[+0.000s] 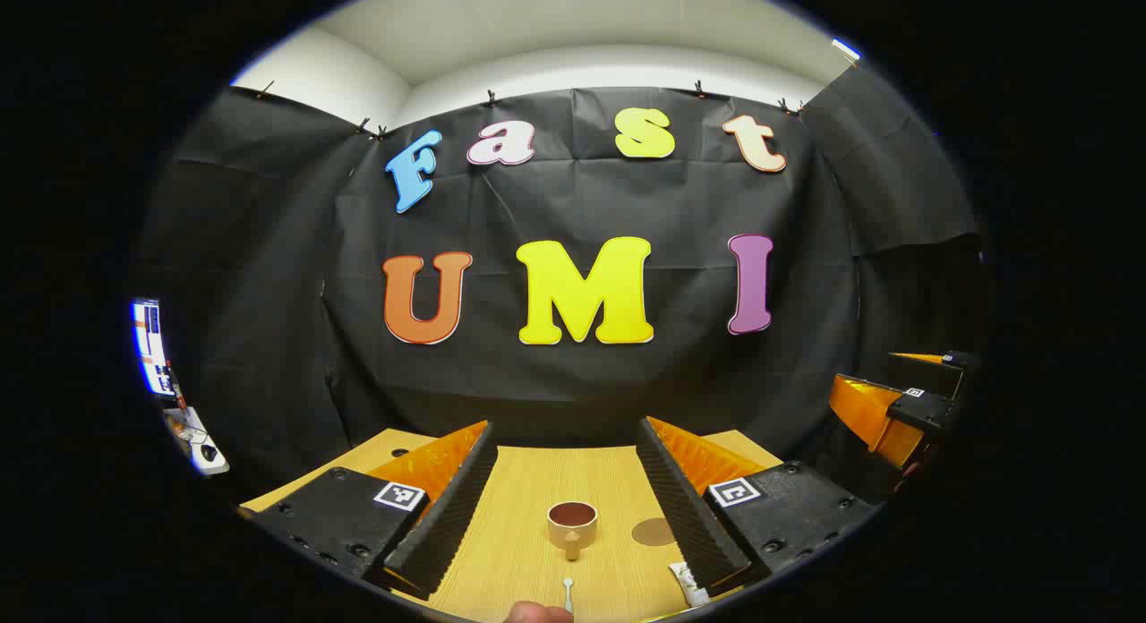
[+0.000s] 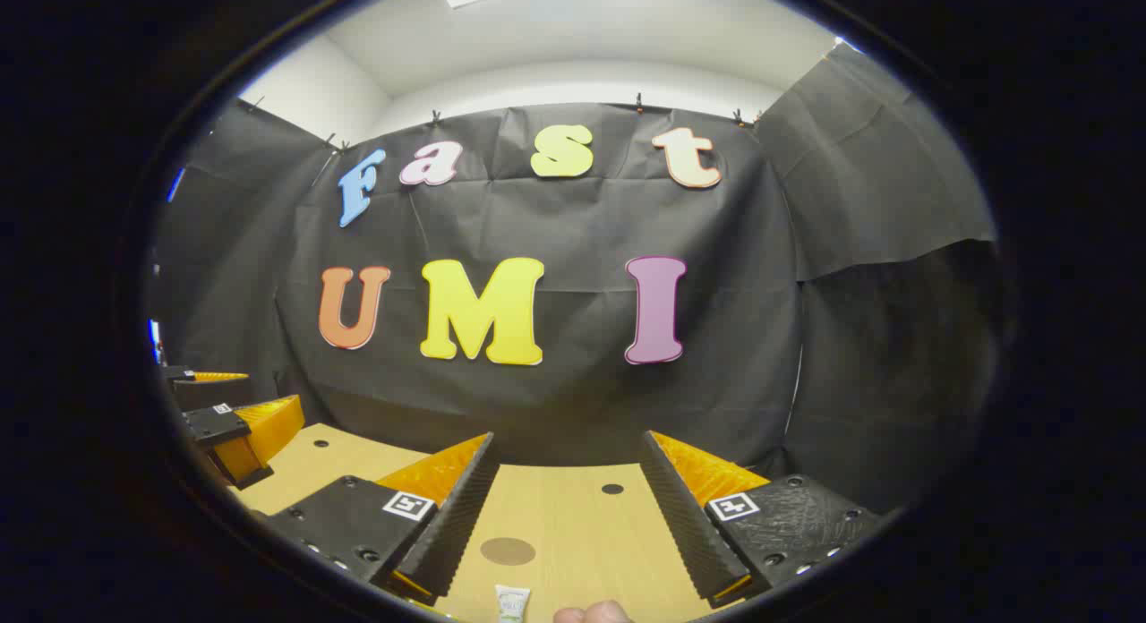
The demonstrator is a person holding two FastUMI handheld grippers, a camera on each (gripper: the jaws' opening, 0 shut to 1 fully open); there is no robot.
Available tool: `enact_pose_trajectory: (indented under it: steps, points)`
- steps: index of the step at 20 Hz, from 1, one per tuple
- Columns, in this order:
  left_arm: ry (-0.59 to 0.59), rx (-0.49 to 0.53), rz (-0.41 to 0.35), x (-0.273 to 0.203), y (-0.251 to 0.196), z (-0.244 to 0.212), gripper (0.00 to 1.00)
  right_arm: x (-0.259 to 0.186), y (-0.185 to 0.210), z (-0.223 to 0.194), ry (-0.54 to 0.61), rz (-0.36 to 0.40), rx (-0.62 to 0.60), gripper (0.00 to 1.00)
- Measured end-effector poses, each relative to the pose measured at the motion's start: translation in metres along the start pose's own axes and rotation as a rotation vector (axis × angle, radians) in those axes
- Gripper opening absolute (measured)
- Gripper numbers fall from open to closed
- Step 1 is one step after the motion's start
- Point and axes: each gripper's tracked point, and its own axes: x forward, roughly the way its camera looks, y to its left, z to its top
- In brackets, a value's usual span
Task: Put the toothbrush and toothpaste on the desktop into the cup, then pick up the cup and place it on the coaster on the desktop.
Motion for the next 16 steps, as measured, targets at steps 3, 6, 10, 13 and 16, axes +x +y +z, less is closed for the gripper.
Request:
enact_pose_trajectory:
  steps: [3, 6, 10, 13, 16]
  points:
    - [0.004, -0.001, -0.003, -0.001, -0.004, -0.002, 0.99, 0.002, -0.003, 0.002, -0.001, 0.002, 0.000, 0.97]
    - [0.005, -0.001, -0.005, -0.001, -0.005, -0.002, 0.99, 0.004, -0.003, -0.001, 0.005, 0.008, 0.000, 0.97]
    - [0.004, 0.010, -0.002, -0.002, -0.006, -0.002, 0.99, 0.004, 0.001, -0.002, 0.003, 0.027, -0.009, 0.95]
    - [0.009, 0.012, 0.003, 0.000, -0.004, -0.003, 0.99, 0.006, 0.003, -0.004, 0.006, 0.036, -0.006, 0.97]
    - [0.018, 0.013, 0.005, 0.000, -0.004, -0.006, 0.99, 0.010, 0.004, -0.008, 0.015, 0.045, -0.002, 0.97]
